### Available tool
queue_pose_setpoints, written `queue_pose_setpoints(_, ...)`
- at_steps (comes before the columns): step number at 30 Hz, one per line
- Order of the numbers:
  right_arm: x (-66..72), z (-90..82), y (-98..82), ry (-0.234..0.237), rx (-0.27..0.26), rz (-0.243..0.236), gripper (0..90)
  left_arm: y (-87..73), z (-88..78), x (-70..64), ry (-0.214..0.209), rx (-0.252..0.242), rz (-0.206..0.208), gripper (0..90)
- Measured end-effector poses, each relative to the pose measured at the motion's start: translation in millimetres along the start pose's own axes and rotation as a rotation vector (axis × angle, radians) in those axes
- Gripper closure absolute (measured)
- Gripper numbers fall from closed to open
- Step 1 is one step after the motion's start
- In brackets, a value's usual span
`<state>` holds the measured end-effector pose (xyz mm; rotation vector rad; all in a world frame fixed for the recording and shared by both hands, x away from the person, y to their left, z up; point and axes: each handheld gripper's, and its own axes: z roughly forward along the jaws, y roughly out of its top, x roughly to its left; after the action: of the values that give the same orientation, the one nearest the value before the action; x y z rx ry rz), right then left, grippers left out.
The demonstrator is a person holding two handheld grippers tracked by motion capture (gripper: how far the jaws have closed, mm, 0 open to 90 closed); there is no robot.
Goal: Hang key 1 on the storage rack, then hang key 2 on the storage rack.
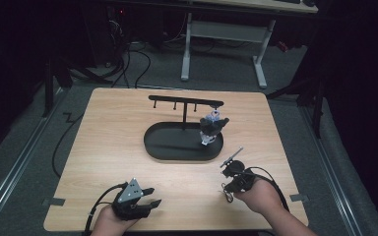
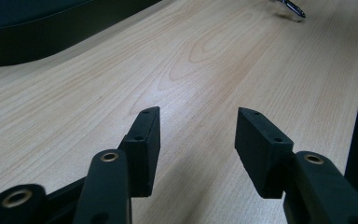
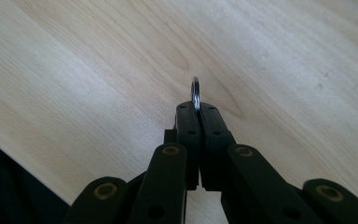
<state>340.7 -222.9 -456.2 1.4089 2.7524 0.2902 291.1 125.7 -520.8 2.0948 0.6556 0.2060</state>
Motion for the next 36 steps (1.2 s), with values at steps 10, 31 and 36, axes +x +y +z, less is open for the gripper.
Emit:
queue_pose_setpoints(10, -0.3, -40.5, 21.9, 0.01, -0.02, -0.011, 89.1, -2.2, -3.6, 5.7, 0.006, -0.016, -0.017, 50.9)
queue_pose_setpoints(31, 0.7, -86.4, 99.9, 0.019, 0.008, -0.053, 89.1, -1.8, -3.5, 7.6, 0.007, -0.029, -0.018, 49.9)
queue_pose_setpoints(36, 0.7, -91.5, 121.7, 0.012, -0.005, -0.068, 89.1, -0.7, -3.3, 5.8, 0.006, -0.022, -0.007, 49.8)
